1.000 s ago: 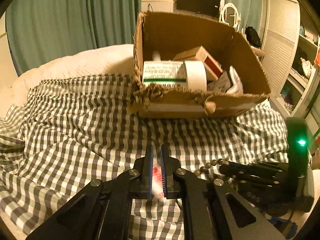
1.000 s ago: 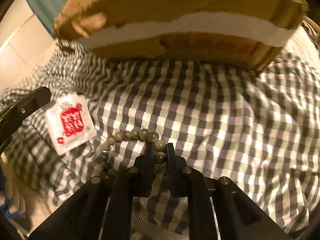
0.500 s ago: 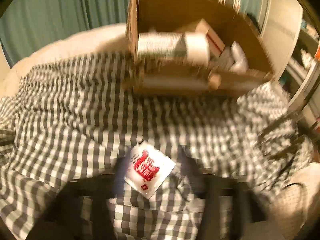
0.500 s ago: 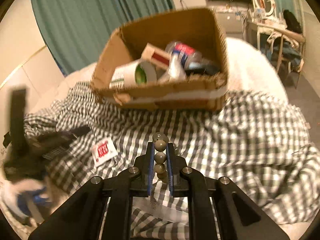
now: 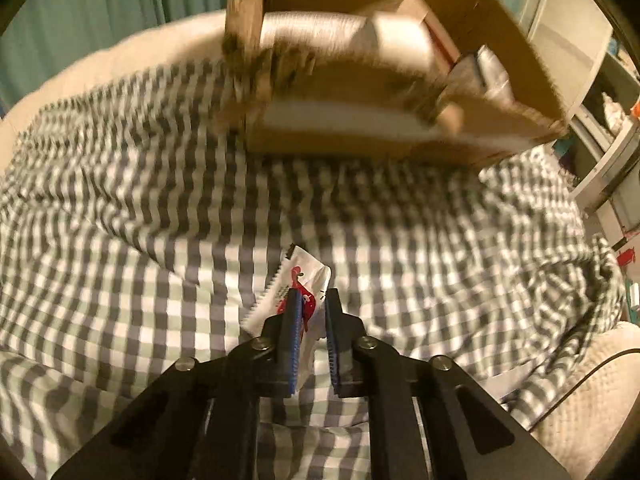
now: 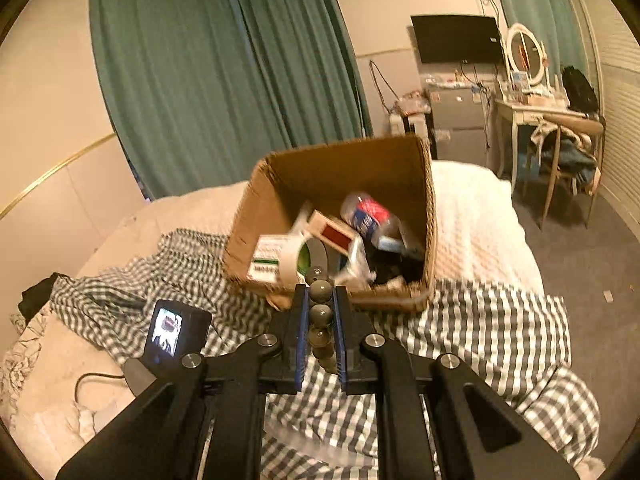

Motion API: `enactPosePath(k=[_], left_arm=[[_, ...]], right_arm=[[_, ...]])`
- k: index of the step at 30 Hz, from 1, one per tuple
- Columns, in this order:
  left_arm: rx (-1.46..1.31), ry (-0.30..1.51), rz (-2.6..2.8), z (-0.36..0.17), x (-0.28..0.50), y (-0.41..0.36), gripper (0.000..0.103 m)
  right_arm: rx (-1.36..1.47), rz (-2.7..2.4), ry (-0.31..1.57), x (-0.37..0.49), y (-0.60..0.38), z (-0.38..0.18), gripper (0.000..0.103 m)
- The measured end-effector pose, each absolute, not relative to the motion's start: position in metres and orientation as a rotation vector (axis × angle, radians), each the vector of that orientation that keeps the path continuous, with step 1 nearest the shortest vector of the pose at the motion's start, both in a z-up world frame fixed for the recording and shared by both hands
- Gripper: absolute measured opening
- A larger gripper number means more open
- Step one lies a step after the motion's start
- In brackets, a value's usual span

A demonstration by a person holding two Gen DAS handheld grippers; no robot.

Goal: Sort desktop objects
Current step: 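Carry the sachet and bead bracelet over the cardboard box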

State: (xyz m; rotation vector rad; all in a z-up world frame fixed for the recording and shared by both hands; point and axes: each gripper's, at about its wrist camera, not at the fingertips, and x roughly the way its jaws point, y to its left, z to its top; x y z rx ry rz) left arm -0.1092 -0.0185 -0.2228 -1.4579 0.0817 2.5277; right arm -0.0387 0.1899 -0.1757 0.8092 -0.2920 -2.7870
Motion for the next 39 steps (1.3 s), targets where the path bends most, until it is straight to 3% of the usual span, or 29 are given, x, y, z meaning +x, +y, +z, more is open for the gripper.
enactPosePath(k=[19,27,39], left_arm=[[-0.856,0.026,2.643,-0.043,-0.115,0.001,0.009],[-0.782,0.03,2.651,-0.03,-0.155,0.011,0.009],[-0.828,0.07,2.658,-0.068,-0.233,0.026,0.009]], right_arm=[[0.635,-2.798,-0.304,-0.059,0.197,-0.131,0.011],[0.625,-2.803,-0.336,-0.092,0.203,-0.13,0.011],[0.705,-2.791,-0.353,-0.162,0.204,-0.161,0.011]])
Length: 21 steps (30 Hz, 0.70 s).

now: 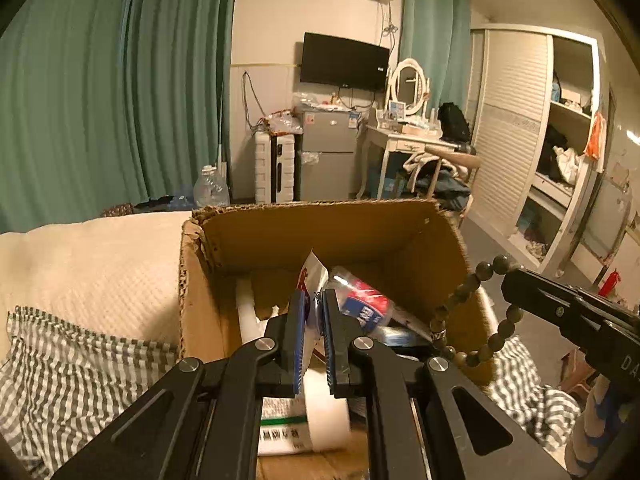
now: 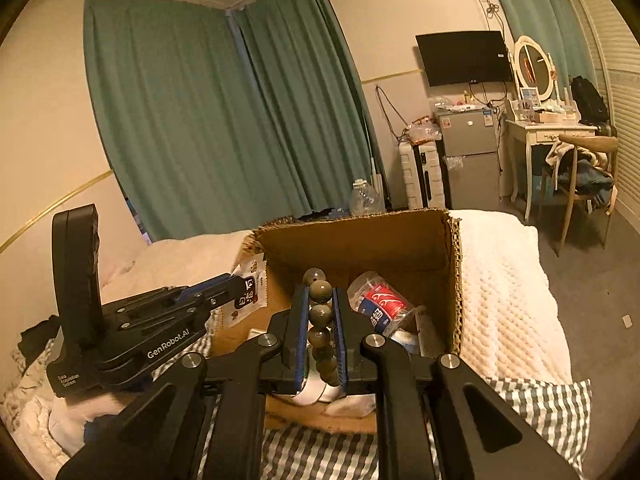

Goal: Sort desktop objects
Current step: 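Carry the sachet and bead bracelet over the cardboard box, then open both tools to drop the sachet and bracelet into the box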

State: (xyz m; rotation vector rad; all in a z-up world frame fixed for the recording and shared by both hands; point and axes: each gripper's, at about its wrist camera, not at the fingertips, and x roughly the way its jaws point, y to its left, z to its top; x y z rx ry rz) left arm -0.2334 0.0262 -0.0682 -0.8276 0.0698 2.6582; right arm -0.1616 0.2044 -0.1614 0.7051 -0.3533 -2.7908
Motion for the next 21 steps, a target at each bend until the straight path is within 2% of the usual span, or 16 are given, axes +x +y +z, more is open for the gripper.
enactPosePath(k=[7,9,12,13,15,21], left_arm=[[-0.895,0.065,2.669,-0.093,-0.26,0.028,0.013],[-0.909,0.059,2.673,-0.097,-0.265,0.026,0.021],[-0.919,0.05,2.699,-0.096,-0.266,0.023,0.044],[-0.915,0.044,2.707,-0.094,-0.266,0.023,0.05],[-0.903,0.034,2.713,-0.089,-0.26,0.021,0.051],[-0.844,0.032,2.732,-0.063,-0.235,0.016,0.056]], right_arm=[[0.789,-2.796,-0.386,-0.198,0.209,-0.187,0.011],[0.818,-2.798,-0.397,-0.205,0.21,-0.194,0.012],[0.852,-2.803,-0.415,-0.21,0.213,-0.198,0.014],[0.852,-2.806,-0.415,-0.211,0.215,-0.197,0.018],[0.847,-2.814,-0.412,-0.208,0.215,-0.194,0.029],[0.81,-2.828,-0.42,-0.192,0.215,-0.173,0.029]])
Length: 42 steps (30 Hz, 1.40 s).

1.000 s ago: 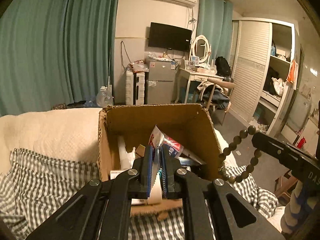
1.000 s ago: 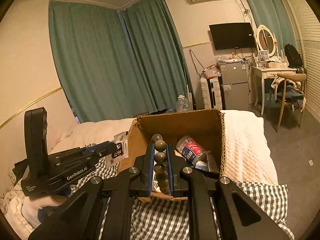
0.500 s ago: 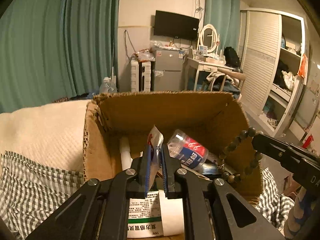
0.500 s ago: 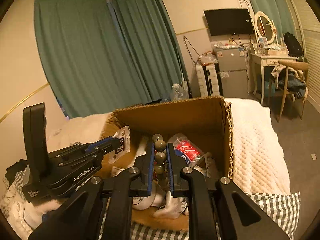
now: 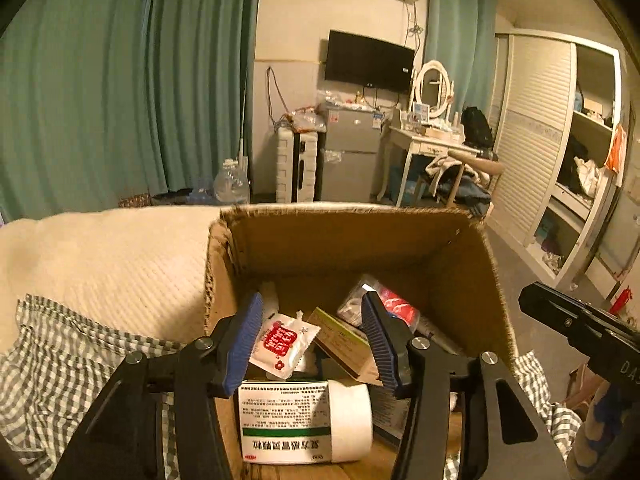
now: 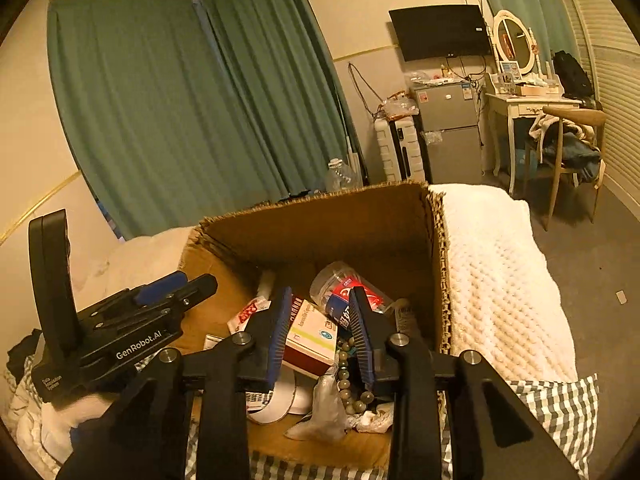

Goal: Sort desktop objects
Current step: 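Open both tools to drop the sachet and bracelet into the box, then move both tools back toward the remaining items on the bed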

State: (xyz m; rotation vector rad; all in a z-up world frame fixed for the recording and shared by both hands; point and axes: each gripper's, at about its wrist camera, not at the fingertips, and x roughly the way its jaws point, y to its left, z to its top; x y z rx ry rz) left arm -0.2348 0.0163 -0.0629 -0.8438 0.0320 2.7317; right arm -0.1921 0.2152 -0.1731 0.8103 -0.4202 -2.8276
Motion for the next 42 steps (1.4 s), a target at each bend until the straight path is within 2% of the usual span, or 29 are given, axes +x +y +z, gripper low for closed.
enactPosePath(k=[2,6,11,17,23,30,36,42], left_arm=[[-0.821,0.035,2.738,-0.053,-0.227,0.015,0.062],[-0.768,0.035,2.75,-0.028,-0.199,0.01,0.064],[-0.692,0.034,2.772,0.0,-0.159,0.002,0.077],[-0.644,0.038,2.774,0.013,-0.106,-0.005,0.083],[-0.665,0.02,2.776,0.01,-0.072,-0.014,0.083],[-0.715,0.017,2.782,-0.015,-0.043,-0.02,0.083],[-0.829,0.024,2.784,-0.058,-0.036,-0.016,0.083],[-0.982,0.195,2.718,-0.117,-0.04,0.003,0.083]], right_arm=[[0.793,-2.836,-0.413,-0.181,0.214,-0.165,0.029],[0.749,-2.843,-0.408,-0.157,0.212,-0.144,0.03],[0.703,-2.851,-0.407,-0.12,0.21,-0.118,0.034],[0.661,-2.869,-0.381,-0.067,0.204,-0.09,0.039],[0.665,-2.892,-0.348,-0.022,0.197,-0.086,0.041],[0.709,-2.893,-0.367,0.022,0.195,-0.1,0.045],[0.767,-2.932,-0.339,0.04,0.19,-0.129,0.046],[0.882,-2.92,-0.348,0.036,0.192,-0.17,0.046]])
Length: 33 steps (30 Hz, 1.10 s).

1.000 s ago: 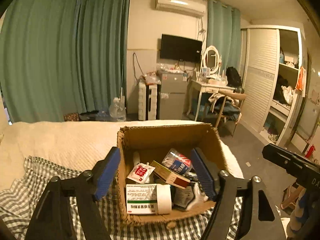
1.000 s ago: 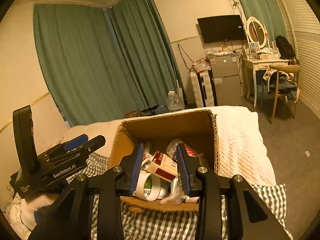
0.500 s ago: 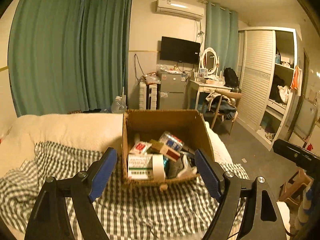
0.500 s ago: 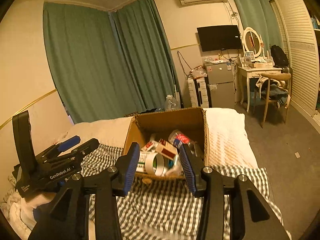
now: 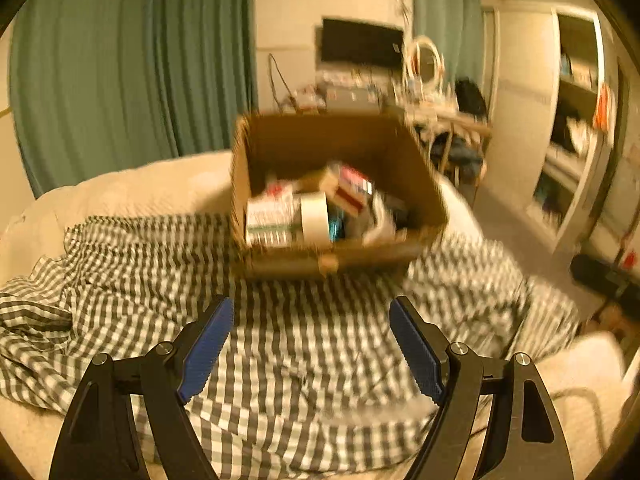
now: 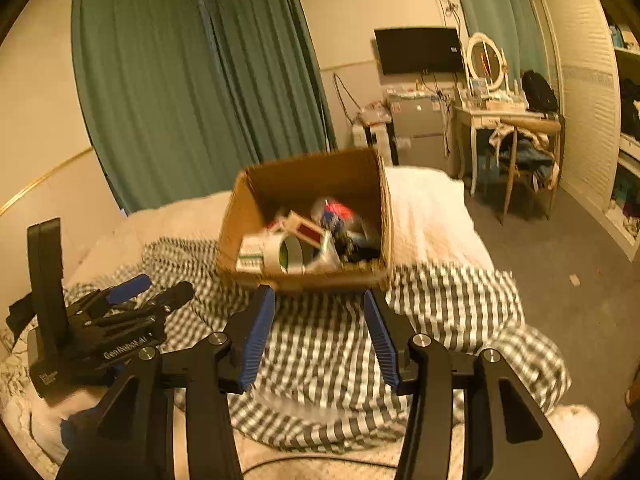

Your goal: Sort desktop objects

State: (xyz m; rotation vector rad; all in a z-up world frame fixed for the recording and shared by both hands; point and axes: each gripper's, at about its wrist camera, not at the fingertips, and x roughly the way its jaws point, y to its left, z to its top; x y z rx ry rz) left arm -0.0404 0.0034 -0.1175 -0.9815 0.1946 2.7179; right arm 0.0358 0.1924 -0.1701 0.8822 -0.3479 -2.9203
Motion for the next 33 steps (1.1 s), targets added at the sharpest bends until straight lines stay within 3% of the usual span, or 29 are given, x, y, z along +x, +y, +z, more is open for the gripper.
enactPosePath(k=[18,24,25,26,27,29,33], left_arm=[[-1.589,0.814,2.111,-0.281,-0.061,0.064,0.083],[-1.38,0.972,2.063,-0.289,-0.059,0.098,0.083],[-1.389,0.978,2.03,-0.294,-0.061,0.101,0.077],[-1.4,0.955,2.005,-0.297,-0.062,0.103,0.06],[-1.406,0.917,1.986,-0.298,-0.063,0.104,0.054],[-1.393,0.869,1.967,-0.296,-0.062,0.105,0.028],[-1.407,0.739,1.989,-0.285,-0.065,0.1,0.01]], right_arm=[[1.119,-2.815,-0.444,-0.004,0.199,-0.25,0.048],[1.169,-2.785,-0.499,-0.02,0.206,-0.267,0.049],[1.175,-2.781,-0.507,-0.022,0.207,-0.269,0.049],[1.181,-2.776,-0.514,-0.025,0.207,-0.272,0.049],[1.19,-2.773,-0.518,-0.028,0.208,-0.274,0.049],[1.197,-2.771,-0.523,-0.033,0.209,-0.277,0.049],[1.211,-2.767,-0.545,-0.04,0.215,-0.284,0.049]])
